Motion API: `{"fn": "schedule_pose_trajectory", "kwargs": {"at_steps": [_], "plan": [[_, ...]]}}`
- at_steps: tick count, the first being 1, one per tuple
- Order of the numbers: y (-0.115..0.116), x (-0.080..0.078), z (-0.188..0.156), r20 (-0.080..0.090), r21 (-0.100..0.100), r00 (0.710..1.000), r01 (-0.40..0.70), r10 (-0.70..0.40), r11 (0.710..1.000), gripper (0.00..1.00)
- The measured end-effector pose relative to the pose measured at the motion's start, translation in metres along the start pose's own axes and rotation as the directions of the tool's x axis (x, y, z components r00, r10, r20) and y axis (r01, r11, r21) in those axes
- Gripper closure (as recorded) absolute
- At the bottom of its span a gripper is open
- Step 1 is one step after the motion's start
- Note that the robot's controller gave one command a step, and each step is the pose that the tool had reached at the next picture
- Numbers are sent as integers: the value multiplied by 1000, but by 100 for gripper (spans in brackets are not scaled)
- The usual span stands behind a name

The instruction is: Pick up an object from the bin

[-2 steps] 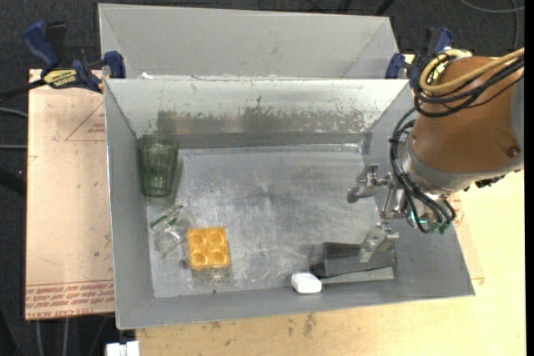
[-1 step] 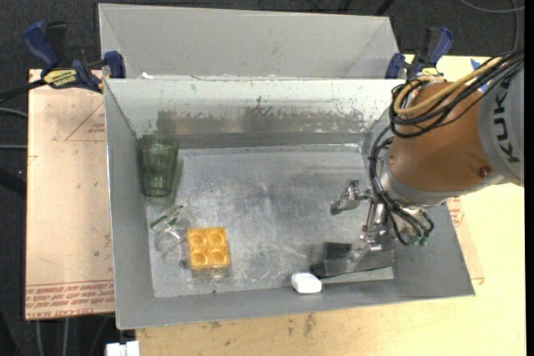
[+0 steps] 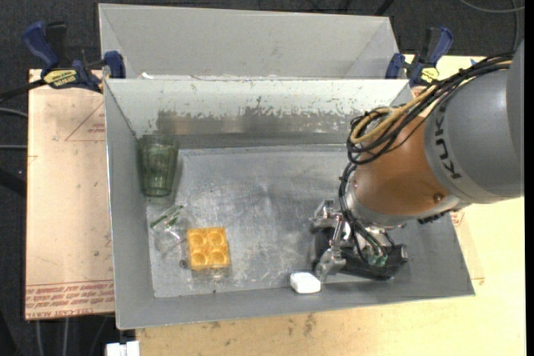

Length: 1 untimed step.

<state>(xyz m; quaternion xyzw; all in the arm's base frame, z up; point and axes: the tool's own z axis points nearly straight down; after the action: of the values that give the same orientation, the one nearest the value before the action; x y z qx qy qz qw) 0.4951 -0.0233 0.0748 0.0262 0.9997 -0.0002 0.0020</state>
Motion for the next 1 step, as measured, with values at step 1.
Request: {"fn": "schedule_pose_trajectory", "kwargs": {"at_steps": [1], "plan": [[0, 0, 0, 0, 0, 1000, 0, 0, 1000, 100]]}}
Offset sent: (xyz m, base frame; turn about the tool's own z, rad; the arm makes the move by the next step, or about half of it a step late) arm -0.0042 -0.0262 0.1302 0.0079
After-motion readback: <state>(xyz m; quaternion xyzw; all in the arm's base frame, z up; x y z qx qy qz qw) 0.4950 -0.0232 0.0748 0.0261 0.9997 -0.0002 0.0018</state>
